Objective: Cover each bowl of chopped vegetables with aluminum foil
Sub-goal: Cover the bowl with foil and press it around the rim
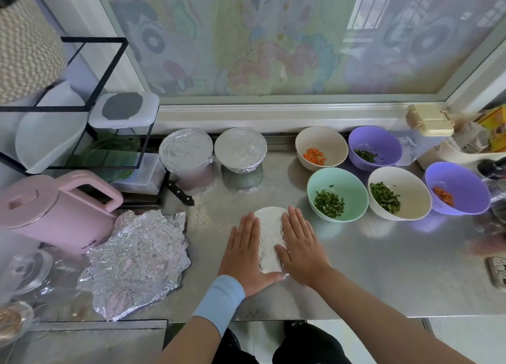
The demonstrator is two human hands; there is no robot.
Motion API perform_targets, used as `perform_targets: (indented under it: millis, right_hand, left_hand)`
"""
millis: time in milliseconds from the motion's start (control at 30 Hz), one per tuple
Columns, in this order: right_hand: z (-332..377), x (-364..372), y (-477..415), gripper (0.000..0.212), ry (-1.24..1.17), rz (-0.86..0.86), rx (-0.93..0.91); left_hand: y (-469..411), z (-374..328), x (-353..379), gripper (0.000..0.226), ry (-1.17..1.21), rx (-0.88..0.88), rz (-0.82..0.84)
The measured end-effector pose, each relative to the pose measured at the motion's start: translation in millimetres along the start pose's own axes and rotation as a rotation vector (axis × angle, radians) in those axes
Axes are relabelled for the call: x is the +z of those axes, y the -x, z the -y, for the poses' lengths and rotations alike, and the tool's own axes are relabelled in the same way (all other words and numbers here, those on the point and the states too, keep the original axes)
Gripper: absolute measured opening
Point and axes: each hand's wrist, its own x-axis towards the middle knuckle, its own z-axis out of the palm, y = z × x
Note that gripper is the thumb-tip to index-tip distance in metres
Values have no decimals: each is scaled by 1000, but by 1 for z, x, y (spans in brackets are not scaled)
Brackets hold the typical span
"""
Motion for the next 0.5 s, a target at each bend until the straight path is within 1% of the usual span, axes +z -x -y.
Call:
perform_targets:
  millis: [100,300,367,433,500]
  right_hand:
    - [-5,1,7,78,-20,12,27]
    - [-21,6,25,73,-82,-5,46]
    - [-19,6,33,74,-99,-2,64]
    - [-17,5,36,74,-117,-2,79]
    - [-14,1,29,78,-173,-16,88]
  left_hand:
    - [-14,-5,-2,142,-40,86,51]
    - [-16,-7,0,142,-73,70,58]
    - [-14,-8,-1,139,-82,66,69]
    - [-18,-8,-4,124,-88,91,53]
    - [-31,-10,-9,101,-120,157,-35]
